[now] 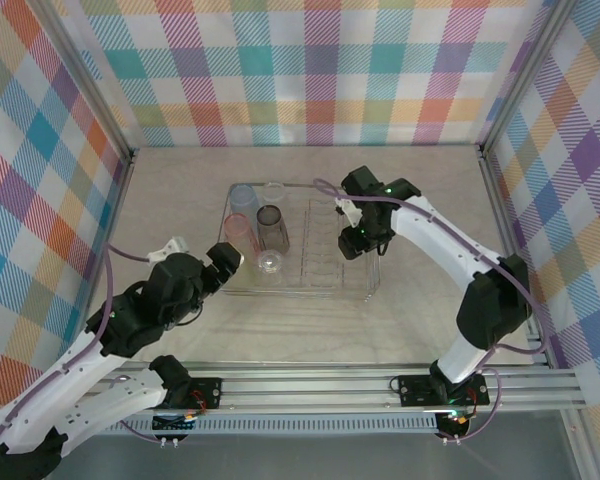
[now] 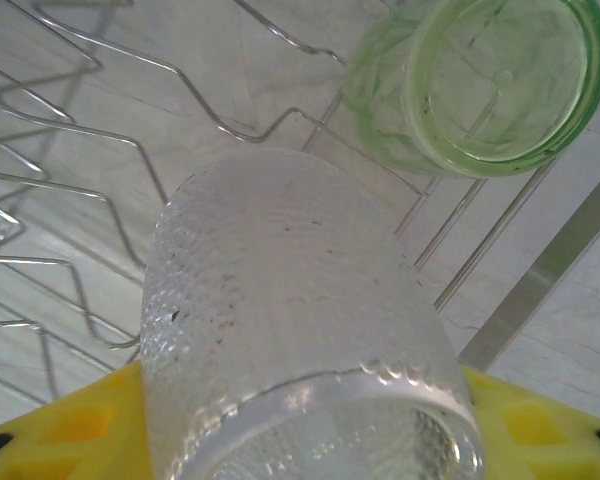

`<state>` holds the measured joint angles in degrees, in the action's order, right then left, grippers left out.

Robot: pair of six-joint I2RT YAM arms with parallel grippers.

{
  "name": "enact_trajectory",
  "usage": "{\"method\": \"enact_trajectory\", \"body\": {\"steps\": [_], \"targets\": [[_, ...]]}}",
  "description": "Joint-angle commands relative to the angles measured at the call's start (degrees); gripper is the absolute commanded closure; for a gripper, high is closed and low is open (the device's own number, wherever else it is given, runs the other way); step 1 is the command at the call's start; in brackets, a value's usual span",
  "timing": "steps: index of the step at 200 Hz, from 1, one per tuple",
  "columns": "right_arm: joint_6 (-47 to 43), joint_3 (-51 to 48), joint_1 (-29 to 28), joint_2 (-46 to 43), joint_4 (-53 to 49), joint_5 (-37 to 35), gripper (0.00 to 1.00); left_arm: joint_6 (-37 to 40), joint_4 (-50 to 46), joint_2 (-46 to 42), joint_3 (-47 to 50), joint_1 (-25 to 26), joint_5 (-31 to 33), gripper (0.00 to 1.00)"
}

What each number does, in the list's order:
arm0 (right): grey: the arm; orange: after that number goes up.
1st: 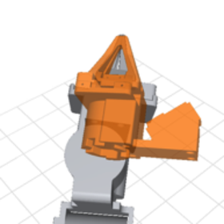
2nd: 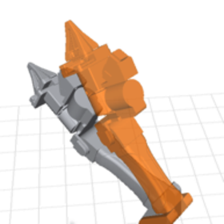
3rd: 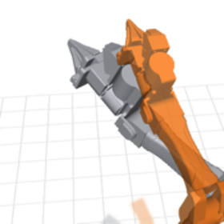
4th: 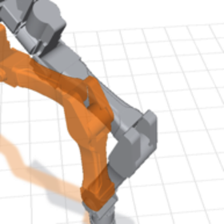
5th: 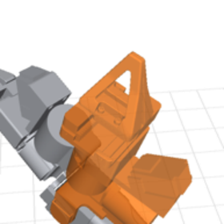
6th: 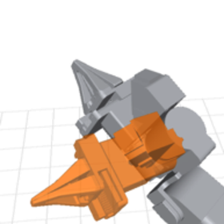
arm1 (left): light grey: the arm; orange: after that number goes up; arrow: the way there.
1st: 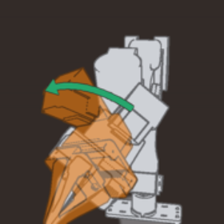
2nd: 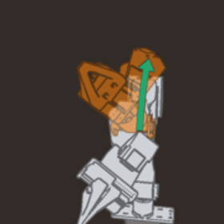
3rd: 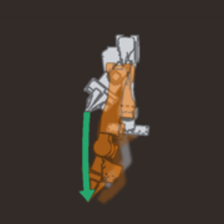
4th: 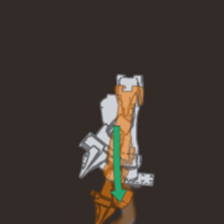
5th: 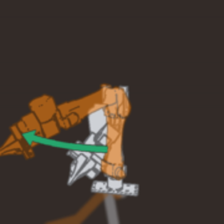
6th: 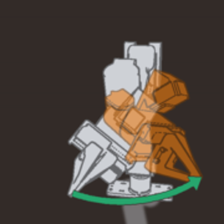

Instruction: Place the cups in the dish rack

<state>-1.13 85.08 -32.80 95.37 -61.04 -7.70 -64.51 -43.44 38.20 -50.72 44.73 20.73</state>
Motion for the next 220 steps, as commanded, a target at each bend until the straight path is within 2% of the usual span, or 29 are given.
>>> {"method": "enact_trajectory", "body": {"steps": [1,67,92,110,151,188,220], "targets": [[-2.03,2.01,-0.86,1.48,-2.18,-4.74,0.77,2.27,-2.63,-1.19,0.01,-0.24,2.88,0.00],[-3.96,0.29,-1.75,3.69,0.34,-6.45,0.73,2.81,-3.76,-1.47,0.37,-0.20,4.20,0.00],[-4.94,-1.20,-1.91,4.72,2.92,-8.55,0.66,2.86,-3.92,-1.50,0.40,-0.23,4.32,0.00],[-6.94,-2.66,-1.92,5.32,5.10,-9.33,0.60,2.90,-4.18,-1.46,0.41,-0.20,4.36,0.00],[-8.77,-3.38,-2.62,7.17,6.36,-10.03,0.38,3.03,-4.68,-1.46,0.44,-0.24,4.58,0.00],[-9.95,-1.28,-3.67,8.51,3.18,-11.61,0.20,3.69,-5.97,-1.46,-0.07,-0.17,5.03,0.00],[-9.78,-0.45,-4.25,7.21,1.69,-10.85,0.13,4.76,-7.54,-1.88,-0.33,-0.23,6.62,0.00]]}}
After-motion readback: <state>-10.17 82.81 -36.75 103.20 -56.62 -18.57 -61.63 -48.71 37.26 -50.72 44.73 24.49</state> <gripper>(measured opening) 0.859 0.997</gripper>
